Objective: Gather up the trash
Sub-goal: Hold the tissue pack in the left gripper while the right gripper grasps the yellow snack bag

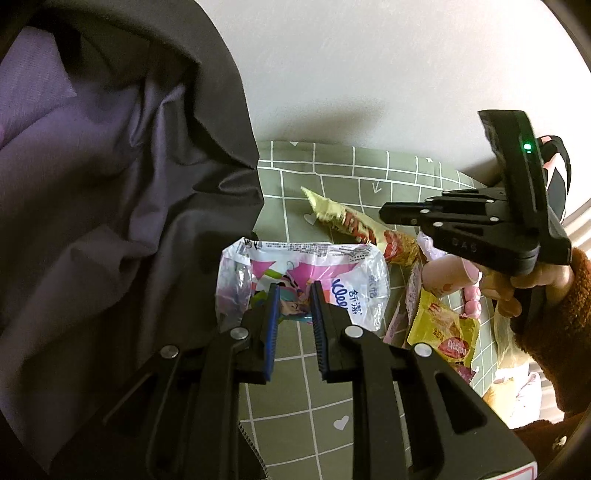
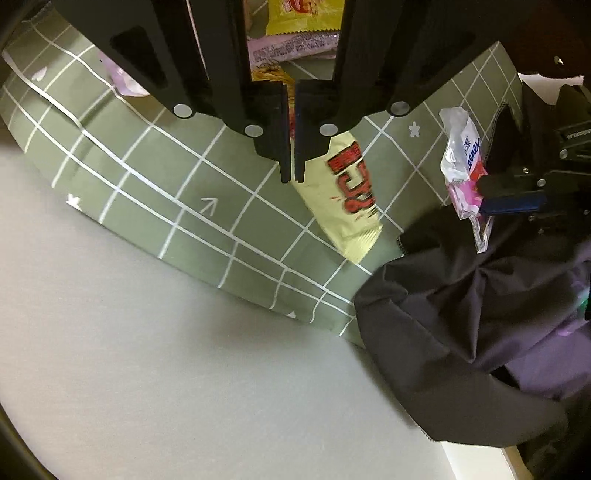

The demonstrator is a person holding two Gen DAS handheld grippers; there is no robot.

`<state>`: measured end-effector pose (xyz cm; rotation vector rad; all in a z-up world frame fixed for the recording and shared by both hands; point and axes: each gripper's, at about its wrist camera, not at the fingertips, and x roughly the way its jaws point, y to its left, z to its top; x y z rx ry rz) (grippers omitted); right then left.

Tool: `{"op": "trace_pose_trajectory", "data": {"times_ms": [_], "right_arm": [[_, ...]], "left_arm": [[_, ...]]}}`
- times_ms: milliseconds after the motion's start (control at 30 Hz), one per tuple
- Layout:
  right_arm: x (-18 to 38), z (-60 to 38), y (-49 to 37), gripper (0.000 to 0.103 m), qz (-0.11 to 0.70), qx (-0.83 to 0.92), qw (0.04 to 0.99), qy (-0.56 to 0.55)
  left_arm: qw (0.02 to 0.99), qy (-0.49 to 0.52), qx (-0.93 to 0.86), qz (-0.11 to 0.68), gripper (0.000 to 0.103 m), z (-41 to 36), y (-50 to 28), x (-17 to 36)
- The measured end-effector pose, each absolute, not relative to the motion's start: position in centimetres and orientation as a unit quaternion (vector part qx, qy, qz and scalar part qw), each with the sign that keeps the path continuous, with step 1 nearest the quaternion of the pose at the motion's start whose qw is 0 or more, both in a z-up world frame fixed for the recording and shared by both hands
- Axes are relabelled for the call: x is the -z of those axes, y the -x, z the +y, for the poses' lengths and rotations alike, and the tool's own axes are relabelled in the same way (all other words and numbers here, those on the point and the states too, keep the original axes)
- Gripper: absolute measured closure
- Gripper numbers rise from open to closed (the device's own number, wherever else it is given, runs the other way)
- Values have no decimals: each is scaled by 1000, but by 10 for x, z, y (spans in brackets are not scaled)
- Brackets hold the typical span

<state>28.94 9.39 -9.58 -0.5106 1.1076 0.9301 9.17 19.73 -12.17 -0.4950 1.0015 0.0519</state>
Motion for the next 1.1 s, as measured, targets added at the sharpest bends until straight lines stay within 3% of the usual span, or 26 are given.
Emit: {"op": "trace_pose_trajectory", "data": {"times_ms": [367,433,500,533,767,1033,1100], "right_arm": [[83,64,-285,96,500,-431,730,177],[81,64,-277,88,491,-437,731,183],[81,66,-272,69,487,-453,722,193],[80,67,-269,68,487,-461,714,201],[98,91,-257,67,476,-473,682,291],[114,108,-266,66,485,-449,684,309],[102,100,-274,86,496,-440,704,256]], "left_arm": [[848,230,-21,477,87,195,-92,122],[847,229,-19,479,87,194,-92,123],[846,228,-17,481,87,192,-92,125],[846,228,-15,482,87,191,-92,126],[847,224,-16,482,87,191,-92,127],[846,213,-23,489,87,186,-91,129],[846,211,-23,488,87,185,-92,128]]}}
